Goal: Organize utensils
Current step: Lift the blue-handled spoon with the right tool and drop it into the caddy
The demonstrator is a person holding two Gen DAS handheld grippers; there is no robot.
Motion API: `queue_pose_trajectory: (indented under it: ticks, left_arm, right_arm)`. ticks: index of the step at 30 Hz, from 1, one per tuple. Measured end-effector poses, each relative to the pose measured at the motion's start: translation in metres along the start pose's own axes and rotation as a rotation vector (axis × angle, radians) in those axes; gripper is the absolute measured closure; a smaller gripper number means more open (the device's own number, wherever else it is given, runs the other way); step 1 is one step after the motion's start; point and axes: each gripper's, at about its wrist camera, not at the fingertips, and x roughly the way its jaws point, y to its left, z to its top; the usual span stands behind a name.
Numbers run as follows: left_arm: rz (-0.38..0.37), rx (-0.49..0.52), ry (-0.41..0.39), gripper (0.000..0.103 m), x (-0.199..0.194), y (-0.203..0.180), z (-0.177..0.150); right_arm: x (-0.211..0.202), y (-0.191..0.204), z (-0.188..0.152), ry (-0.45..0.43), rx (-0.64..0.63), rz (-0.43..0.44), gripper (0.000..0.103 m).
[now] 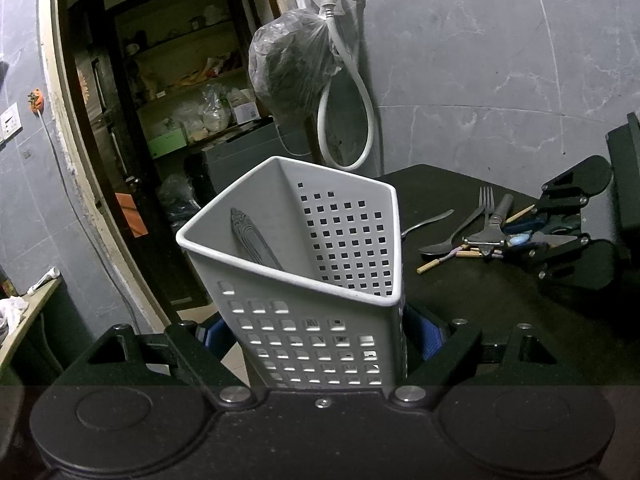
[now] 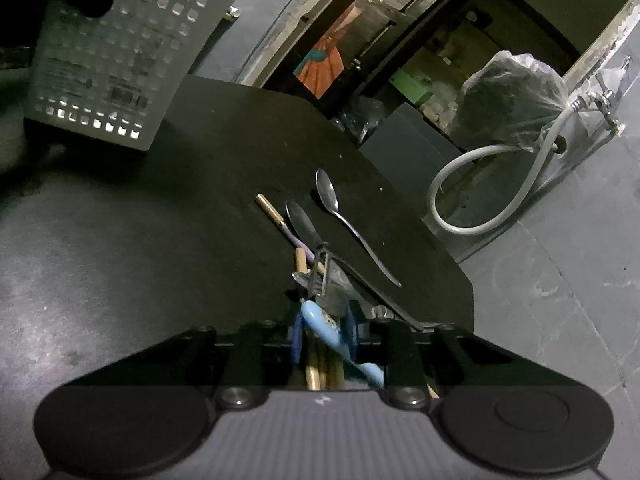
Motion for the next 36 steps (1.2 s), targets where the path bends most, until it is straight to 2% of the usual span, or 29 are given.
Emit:
queue_pose_trajectory:
  ticks: [14,22,26,30,36]
  left_arm:
    - [0.001,0.001,0.001,0.016,0.0,0.0,0.0]
    - [0.002,0.0,-0.003,0.016,-0.003,0.001,-0.002]
    - [0.002,0.0,-0.003,0.016,-0.003,0.001,-0.002]
    - [0.002,0.0,-0.004,0.016,-0.003,0.001,-0.002]
    - [0.002,0.002,-0.004,0.016,-0.004,0.0,-0.001]
  right_arm:
    - [-0.022,-0.004,0.009,-0.032,-0.062,-0.072,0.091]
    - [-0.044,-0.026,0.022,-0.055,-0.008,-0.12,0.094]
    - [-0.057,-0.046,0.029,-0.065,0.098,-0.139,0.094]
    - [-0.074,-0.082,0.039,-0.084,0.324,-0.144,0.094]
    - [-0.115,-0.137,0.058,-0.205,0.616,-0.11,0.094]
